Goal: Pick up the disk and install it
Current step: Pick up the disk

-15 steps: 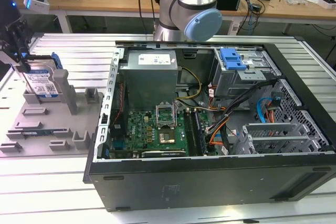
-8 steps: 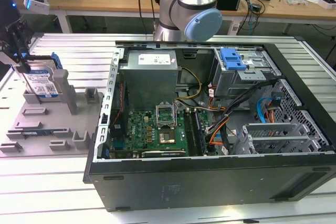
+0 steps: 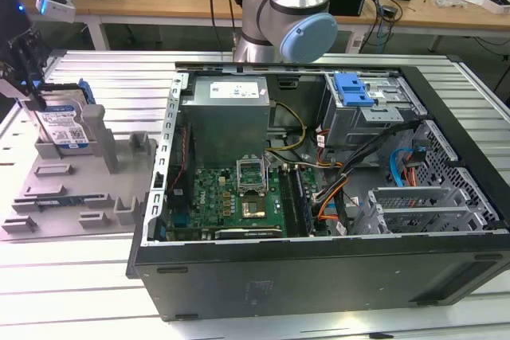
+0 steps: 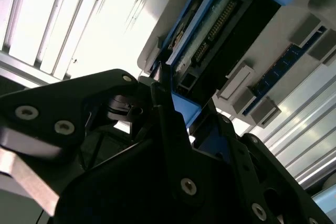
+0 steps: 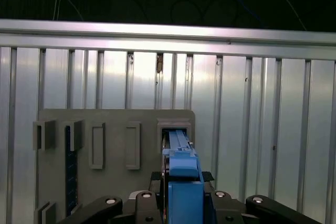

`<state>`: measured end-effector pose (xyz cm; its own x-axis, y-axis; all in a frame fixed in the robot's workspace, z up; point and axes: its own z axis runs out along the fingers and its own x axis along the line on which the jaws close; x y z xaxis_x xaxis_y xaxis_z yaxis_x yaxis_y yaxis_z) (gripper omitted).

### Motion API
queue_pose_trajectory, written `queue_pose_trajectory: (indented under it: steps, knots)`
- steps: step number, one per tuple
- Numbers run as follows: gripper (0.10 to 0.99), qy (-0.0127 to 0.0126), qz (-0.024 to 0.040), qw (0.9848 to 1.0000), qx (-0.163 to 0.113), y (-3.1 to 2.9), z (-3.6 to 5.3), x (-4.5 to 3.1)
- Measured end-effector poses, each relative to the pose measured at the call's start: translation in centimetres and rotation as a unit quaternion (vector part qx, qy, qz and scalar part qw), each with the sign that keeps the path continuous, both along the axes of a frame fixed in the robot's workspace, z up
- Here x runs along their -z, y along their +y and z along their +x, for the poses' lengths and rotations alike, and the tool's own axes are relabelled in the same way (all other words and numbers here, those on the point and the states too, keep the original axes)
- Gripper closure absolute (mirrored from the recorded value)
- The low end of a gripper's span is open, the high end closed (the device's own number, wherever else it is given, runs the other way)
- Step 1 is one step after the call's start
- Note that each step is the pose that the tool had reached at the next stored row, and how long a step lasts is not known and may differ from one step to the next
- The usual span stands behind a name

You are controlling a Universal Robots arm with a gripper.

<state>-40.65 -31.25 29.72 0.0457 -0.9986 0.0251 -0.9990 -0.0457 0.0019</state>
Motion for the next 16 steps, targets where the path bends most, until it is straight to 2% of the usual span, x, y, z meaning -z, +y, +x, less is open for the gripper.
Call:
queue_pose_trajectory:
  steps: [10,14,16]
  knots:
    - [0.718,-0.0003,0.0027,1.0000,0.001,-0.29,-0.04,-0.03]
    - [0.718,-0.0003,0.0059,1.0000,0.001,-0.42,-0.05,-0.35]
    - [0.718,-0.0003,0.0105,0.9999,0.001,-0.48,-0.05,-0.87]
